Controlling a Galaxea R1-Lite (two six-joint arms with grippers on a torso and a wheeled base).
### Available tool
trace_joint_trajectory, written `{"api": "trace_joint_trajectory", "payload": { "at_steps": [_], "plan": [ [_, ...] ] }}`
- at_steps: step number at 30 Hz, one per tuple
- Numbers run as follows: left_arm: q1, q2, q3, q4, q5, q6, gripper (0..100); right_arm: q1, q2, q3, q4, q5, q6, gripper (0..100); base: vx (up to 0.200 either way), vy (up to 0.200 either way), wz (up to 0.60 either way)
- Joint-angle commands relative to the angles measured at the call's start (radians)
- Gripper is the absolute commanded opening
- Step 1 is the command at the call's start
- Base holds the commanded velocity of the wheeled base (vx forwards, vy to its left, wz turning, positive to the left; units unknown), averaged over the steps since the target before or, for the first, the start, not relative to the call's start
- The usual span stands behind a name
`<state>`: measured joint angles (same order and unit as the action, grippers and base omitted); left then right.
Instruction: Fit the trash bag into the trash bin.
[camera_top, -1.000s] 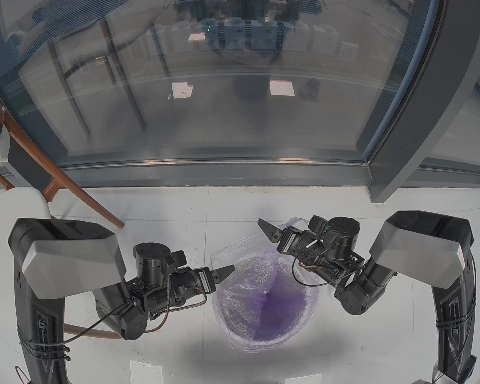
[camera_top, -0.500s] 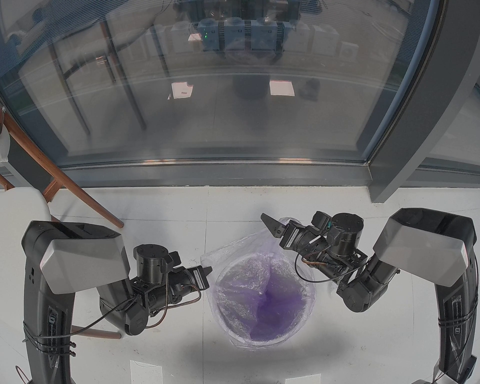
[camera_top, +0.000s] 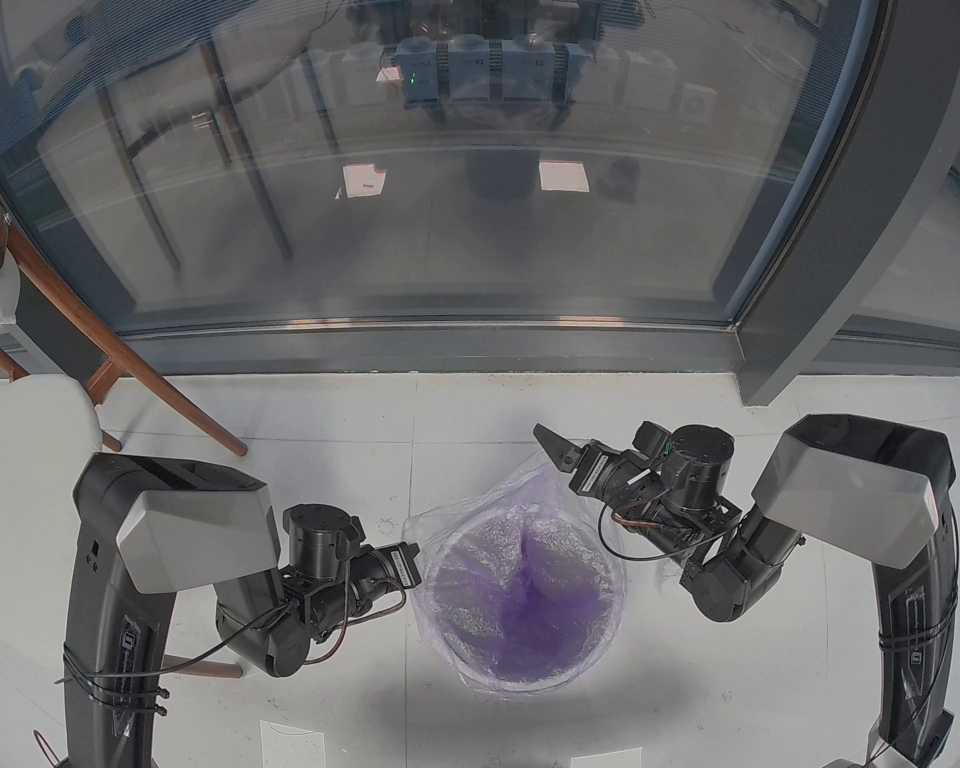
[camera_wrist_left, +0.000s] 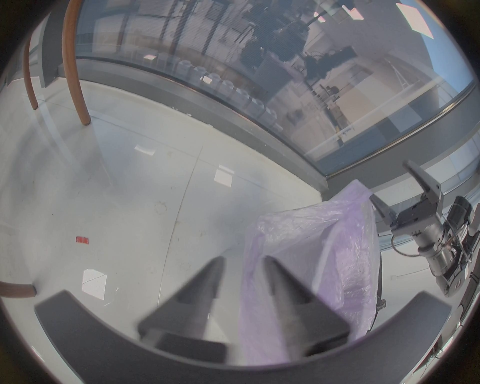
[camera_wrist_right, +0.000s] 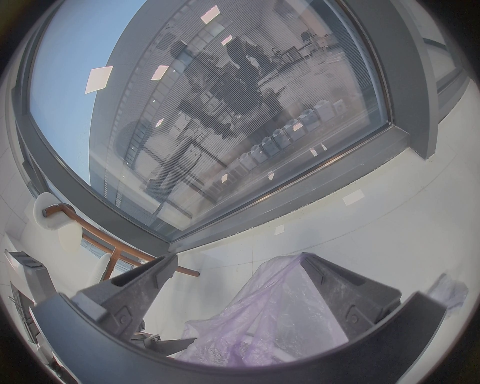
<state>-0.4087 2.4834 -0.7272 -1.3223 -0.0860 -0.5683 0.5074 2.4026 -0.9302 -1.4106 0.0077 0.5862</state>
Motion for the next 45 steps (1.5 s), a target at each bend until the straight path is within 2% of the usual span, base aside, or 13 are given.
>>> {"api": "trace_joint_trajectory", "payload": {
  "at_steps": [1, 2, 6, 10, 15, 20, 26, 29, 30, 31, 32, 39, 45],
  "plan": [
    [-0.004, 0.031, -0.004, -0.003, 0.003, -0.004, 0, -0.017, -0.003, 0.037, -0.042, 0.000, 0.001, 100, 0.000, 0.000, 0.00],
    [-0.004, 0.031, -0.004, -0.003, 0.003, -0.004, 100, -0.017, -0.005, 0.039, -0.042, 0.002, 0.003, 100, 0.000, 0.000, 0.00],
    [-0.004, 0.025, 0.028, -0.092, 0.017, -0.008, 100, -0.023, -0.060, 0.123, -0.074, 0.003, 0.020, 100, 0.000, 0.000, 0.00],
    [0.004, -0.021, 0.158, -0.248, 0.043, -0.002, 100, -0.044, -0.163, 0.235, -0.073, 0.002, 0.077, 100, 0.000, 0.000, 0.00],
    [0.007, -0.258, 0.341, -0.248, 0.101, -0.056, 100, -0.196, -0.273, 0.343, -0.021, 0.002, 0.075, 100, 0.000, 0.000, 0.00],
    [0.030, -0.445, 0.397, -0.247, 0.100, -0.128, 100, -0.345, -0.370, 0.332, 0.191, 0.026, 0.075, 100, -0.080, 0.000, 0.00],
    [0.030, -0.475, 0.537, -0.248, 0.106, -0.159, 100, -0.438, -0.385, 0.117, 0.720, 0.081, 0.075, 100, -0.200, 0.000, 0.00],
    [0.027, -0.500, 0.534, -0.248, 0.130, -0.159, 100, -0.446, -0.365, 0.017, 0.898, 0.104, 0.075, 100, -0.200, 0.000, 0.00],
    [0.022, -0.517, 0.522, -0.248, 0.149, -0.160, 100, -0.454, -0.312, -0.075, 1.033, 0.114, 0.077, 100, -0.200, 0.000, 0.00],
    [0.022, -0.517, 0.522, -0.248, 0.149, -0.160, 100, -0.454, -0.312, -0.075, 1.033, 0.114, 0.077, 100, -0.200, 0.000, 0.00],
    [0.022, -0.517, 0.489, -0.248, 0.157, -0.160, 100, -0.451, -0.223, -0.205, 1.161, 0.114, 0.077, 100, -0.200, 0.000, 0.00],
    [0.011, -0.523, 0.480, -0.248, 0.212, -0.162, 100, -0.446, -0.014, -0.466, 1.306, 0.081, 0.055, 100, -0.029, 0.000, 0.00],
    [0.005, -0.567, 0.434, -0.248, 0.236, -0.200, 100, -0.457, 0.125, -0.657, 1.498, 0.072, -0.026, 100, 0.000, 0.000, 0.00]
  ]
}}
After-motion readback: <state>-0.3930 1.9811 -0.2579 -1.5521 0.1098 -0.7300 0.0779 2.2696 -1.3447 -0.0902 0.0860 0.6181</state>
